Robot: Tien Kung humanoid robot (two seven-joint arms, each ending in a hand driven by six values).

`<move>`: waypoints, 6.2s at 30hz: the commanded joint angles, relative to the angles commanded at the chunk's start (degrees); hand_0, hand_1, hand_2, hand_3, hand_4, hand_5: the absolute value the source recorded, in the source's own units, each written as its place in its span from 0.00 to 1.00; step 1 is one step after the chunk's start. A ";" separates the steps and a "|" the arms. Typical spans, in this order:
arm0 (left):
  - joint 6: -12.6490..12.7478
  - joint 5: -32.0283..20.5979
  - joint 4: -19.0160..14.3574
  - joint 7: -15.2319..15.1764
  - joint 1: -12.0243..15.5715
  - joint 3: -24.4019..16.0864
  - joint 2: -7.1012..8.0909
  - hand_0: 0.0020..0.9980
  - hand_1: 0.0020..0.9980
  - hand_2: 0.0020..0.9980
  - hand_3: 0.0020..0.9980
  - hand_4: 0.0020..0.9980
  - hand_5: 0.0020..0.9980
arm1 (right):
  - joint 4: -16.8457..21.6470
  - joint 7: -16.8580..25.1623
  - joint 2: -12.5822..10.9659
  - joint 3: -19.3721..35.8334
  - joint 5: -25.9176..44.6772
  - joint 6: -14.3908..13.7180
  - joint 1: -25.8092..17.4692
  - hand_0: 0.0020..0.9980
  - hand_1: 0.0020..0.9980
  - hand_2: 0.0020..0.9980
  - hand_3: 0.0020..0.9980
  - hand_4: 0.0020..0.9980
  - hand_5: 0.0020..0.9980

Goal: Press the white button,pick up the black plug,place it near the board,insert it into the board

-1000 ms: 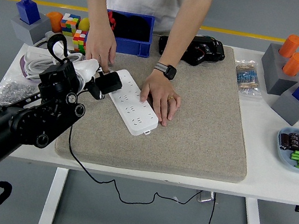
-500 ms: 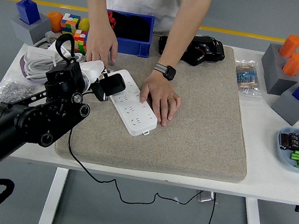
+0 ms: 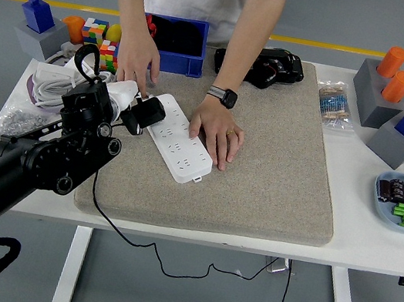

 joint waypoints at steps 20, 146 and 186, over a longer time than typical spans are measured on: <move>0.07 -0.07 2.73 0.00 -1.62 0.30 -0.71 0.06 0.11 0.20 0.52 0.44 0.00 | 0.03 0.00 -0.08 -0.25 0.09 -0.02 0.14 0.63 0.55 0.53 0.53 0.64 0.30; 1.73 -0.13 1.40 0.00 -3.06 10.23 2.38 0.24 0.46 0.41 0.60 0.71 0.00 | 0.05 0.57 -0.01 0.05 0.24 -0.28 0.23 0.63 0.55 0.53 0.53 0.64 0.31; 2.59 -0.13 -3.01 0.00 -1.73 13.84 5.01 0.20 0.39 0.36 0.59 0.64 0.00 | -0.01 1.28 -0.11 -0.20 0.43 -0.81 0.02 0.63 0.55 0.53 0.53 0.64 0.31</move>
